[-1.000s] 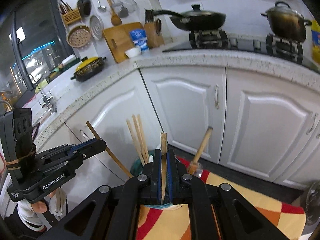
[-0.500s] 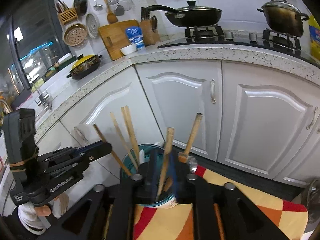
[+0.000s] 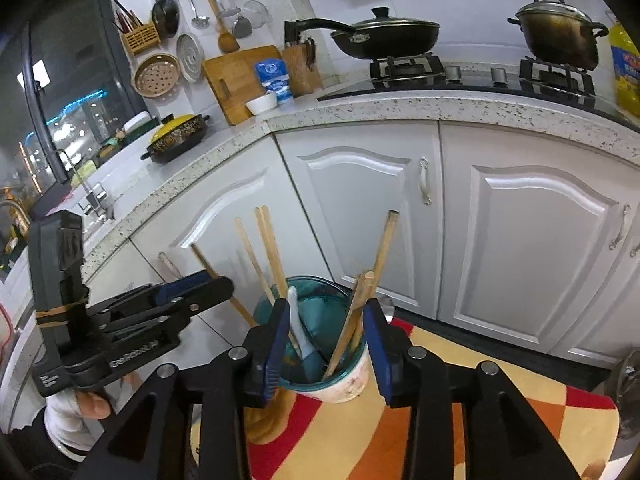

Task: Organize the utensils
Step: 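Lower both chopsticks into the holder and open both grippers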

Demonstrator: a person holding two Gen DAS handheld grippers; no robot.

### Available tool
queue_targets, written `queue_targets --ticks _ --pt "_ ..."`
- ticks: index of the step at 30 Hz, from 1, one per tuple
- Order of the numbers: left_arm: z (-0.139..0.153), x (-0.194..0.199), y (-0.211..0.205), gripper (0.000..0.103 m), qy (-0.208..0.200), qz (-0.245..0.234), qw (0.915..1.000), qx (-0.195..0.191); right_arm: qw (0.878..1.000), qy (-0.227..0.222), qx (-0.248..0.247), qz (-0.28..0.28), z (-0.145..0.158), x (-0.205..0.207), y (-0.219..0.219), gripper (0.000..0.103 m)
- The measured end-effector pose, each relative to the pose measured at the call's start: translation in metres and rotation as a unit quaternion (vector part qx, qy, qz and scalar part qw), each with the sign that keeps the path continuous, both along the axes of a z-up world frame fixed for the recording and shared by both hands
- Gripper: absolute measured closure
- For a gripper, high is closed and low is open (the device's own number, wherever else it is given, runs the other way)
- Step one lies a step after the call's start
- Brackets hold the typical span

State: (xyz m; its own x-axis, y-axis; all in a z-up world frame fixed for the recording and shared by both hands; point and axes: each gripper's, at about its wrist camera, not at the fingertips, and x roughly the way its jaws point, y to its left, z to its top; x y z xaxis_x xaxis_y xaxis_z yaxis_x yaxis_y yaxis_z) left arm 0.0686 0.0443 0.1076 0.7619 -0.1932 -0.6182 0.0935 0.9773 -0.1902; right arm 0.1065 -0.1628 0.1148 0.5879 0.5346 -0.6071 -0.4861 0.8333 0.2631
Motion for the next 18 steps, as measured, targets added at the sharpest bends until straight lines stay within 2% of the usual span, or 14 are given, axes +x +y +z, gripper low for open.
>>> queue_targets --ticks 3,4,12,18 --pt "0.002 -0.006 0.002 0.051 -0.007 0.002 1.0 -0.006 1.0 0.012 0.011 -0.005 -0.003 -0.002 -0.007 0.066" --pt "0.002 -0.008 0.002 0.05 -0.008 0.004 0.9999 -0.005 1.0 0.016 0.012 -0.005 -0.004 -0.002 -0.009 0.066" --pt "0.0 -0.027 -0.002 0.049 -0.014 0.015 0.9996 0.02 0.999 0.036 0.008 -0.01 -0.019 -0.01 -0.015 0.066" --pt "-0.011 -0.039 -0.007 0.049 -0.002 0.019 0.9996 0.022 0.999 0.045 -0.005 -0.016 -0.035 -0.022 -0.014 0.066"
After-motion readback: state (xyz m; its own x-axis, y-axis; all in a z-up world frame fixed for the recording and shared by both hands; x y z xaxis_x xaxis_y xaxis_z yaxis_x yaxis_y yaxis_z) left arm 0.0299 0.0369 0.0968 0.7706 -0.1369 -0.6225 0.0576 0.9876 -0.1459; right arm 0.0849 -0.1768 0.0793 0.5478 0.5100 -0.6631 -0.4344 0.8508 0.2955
